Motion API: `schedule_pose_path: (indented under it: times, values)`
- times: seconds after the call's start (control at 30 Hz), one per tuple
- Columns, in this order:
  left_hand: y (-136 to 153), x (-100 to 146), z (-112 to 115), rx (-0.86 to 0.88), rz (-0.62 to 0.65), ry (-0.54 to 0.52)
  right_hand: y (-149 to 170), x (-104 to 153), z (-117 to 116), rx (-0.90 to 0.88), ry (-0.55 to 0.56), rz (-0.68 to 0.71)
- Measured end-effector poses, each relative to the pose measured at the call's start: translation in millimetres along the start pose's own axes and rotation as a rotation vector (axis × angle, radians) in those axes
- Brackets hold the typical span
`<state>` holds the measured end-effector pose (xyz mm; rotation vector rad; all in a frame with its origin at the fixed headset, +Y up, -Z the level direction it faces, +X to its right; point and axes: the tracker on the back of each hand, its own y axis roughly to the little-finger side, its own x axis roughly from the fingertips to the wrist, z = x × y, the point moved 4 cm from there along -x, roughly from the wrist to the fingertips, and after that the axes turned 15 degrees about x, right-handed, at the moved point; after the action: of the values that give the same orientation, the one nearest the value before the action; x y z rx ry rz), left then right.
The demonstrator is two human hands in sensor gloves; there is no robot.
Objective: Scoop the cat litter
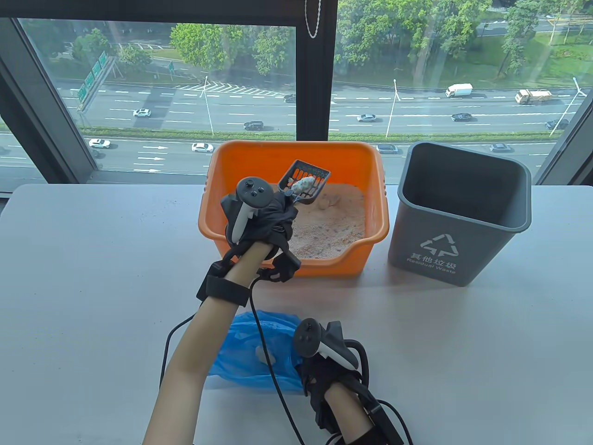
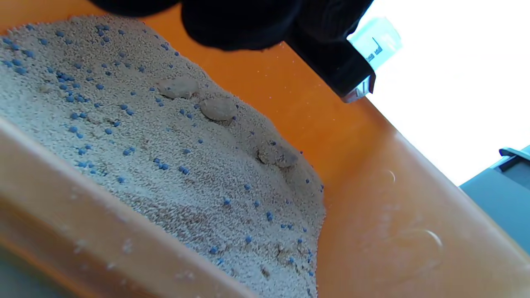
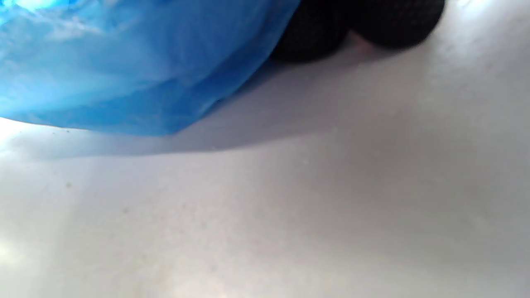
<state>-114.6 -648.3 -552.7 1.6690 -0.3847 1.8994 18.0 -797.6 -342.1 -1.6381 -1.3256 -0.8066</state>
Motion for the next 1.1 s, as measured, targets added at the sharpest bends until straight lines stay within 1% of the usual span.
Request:
schedule_pose_path:
  times: [0.07,0.1,0.13,0.17,0.2,0.23,0.27,0.33,0.37,0.47,0.67,0.8,0.9,1.0,1.1]
  values:
    - [0,3,-6,0.043,0.026,-0.094,0,0,0,0.000,0.000,0.000]
    - [-1,3,-6,0.063,0.043,-0.120,0,0,0,0.000,0.000,0.000]
    - [-2,2,-3,0.033,0.035,-0.085,0,0,0,0.000,0.000,0.000]
    - [-2,2,0,-0.014,0.012,-0.014,0,0,0,0.000,0.000,0.000]
    - [-2,3,0,-0.010,0.007,-0.022,0,0,0,0.000,0.000,0.000]
    - [-4,5,-2,0.013,0.033,-0.082,0,0,0,0.000,0.000,0.000]
    - [-5,6,-3,0.018,0.049,-0.104,0,0,0,0.000,0.000,0.000]
    - [-6,5,0,-0.018,0.023,-0.041,0,0,0,0.000,0.000,0.000]
    - [-6,5,1,-0.018,0.016,-0.026,0,0,0,0.000,0.000,0.000]
    - [-9,8,-1,-0.024,0.030,-0.043,0,0,0,0.001,0.000,-0.001]
    - [-10,20,-7,-0.024,0.044,0.002,0,0,0,0.000,0.000,-0.001]
    - [-12,41,-16,0.006,0.096,0.057,0,1,0,-0.002,0.000,-0.001]
    - [-9,64,-25,0.007,0.116,0.110,0,1,0,-0.003,0.001,0.000]
    - [1,94,-38,0.009,0.142,0.159,1,0,0,-0.012,0.003,0.000]
    - [16,119,-50,0.003,0.142,0.200,2,0,0,-0.020,0.000,0.001]
